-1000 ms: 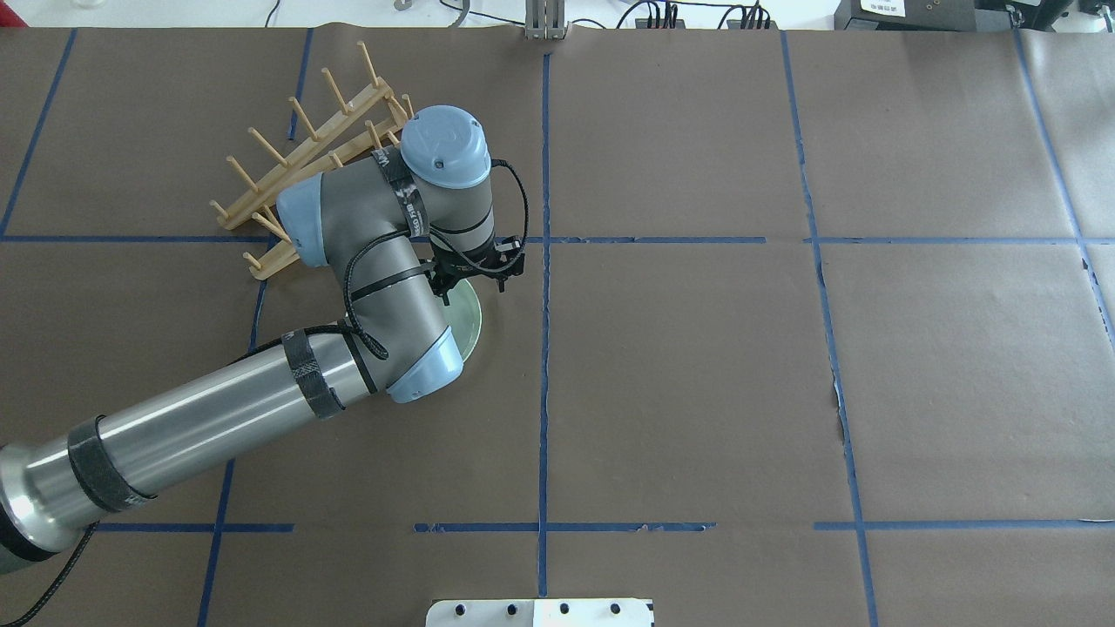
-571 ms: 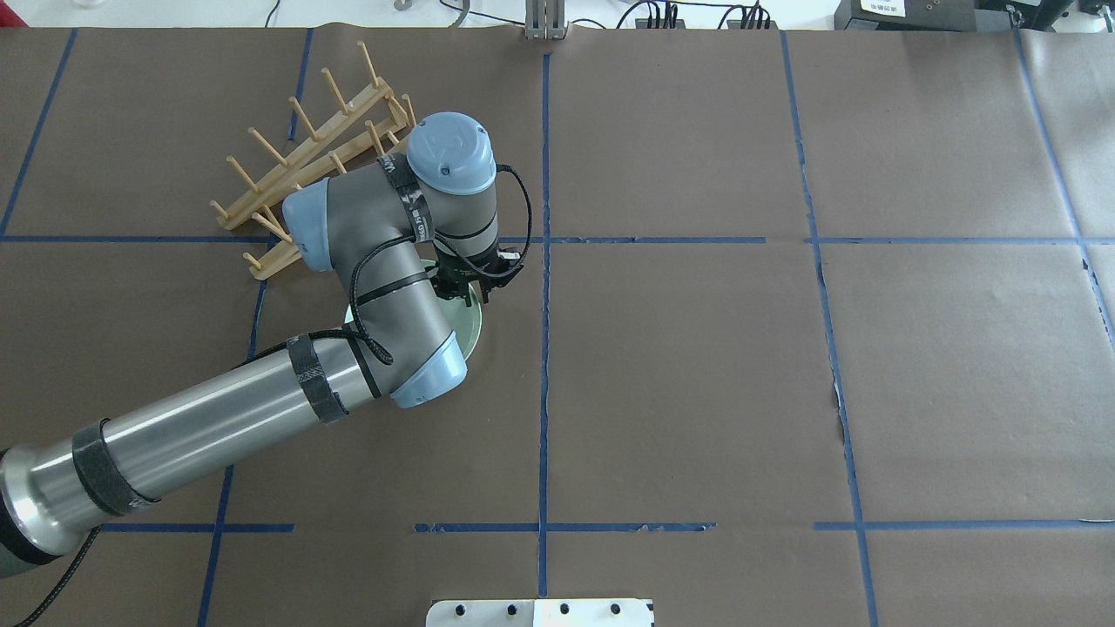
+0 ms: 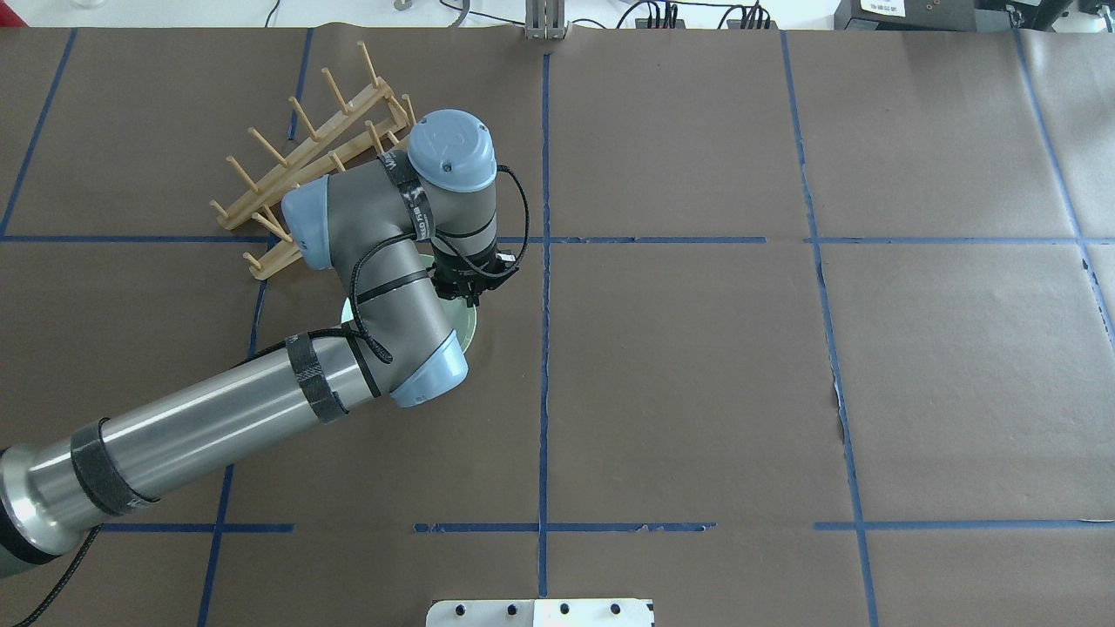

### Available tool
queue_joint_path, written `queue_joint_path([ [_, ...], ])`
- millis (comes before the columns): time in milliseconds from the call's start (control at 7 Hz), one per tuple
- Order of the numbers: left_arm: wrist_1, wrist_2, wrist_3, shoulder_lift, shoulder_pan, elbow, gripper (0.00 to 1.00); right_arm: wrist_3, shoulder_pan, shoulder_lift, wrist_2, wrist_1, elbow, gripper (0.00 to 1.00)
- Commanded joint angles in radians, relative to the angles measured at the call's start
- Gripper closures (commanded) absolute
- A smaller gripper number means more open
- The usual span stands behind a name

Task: Place plate on rack
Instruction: 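Lift the plate with the left gripper and tilt it upright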

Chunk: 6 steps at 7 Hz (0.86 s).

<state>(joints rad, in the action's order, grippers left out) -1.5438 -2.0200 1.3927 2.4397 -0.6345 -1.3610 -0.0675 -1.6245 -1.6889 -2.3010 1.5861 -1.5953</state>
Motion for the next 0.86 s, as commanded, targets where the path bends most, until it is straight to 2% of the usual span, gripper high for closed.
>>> queue_joint_path([
  [0,0.082,-0.034,0.052,-0.028,-0.098,-0.273,1.00,0.000,0.000,0.000,0.000,0.000,0.000,0.00],
  [286,0.058,-0.042,0.098,-0.033,-0.224,-0.419,1.00,0.000,0.000,0.000,0.000,0.000,0.000,0.00],
  [429,-0.069,-0.052,0.152,-0.045,-0.302,-0.443,1.00,0.000,0.000,0.000,0.000,0.000,0.002,0.00],
  [714,-0.566,-0.065,0.273,-0.207,-0.379,-0.426,1.00,0.000,0.000,0.000,0.000,0.000,0.000,0.00],
])
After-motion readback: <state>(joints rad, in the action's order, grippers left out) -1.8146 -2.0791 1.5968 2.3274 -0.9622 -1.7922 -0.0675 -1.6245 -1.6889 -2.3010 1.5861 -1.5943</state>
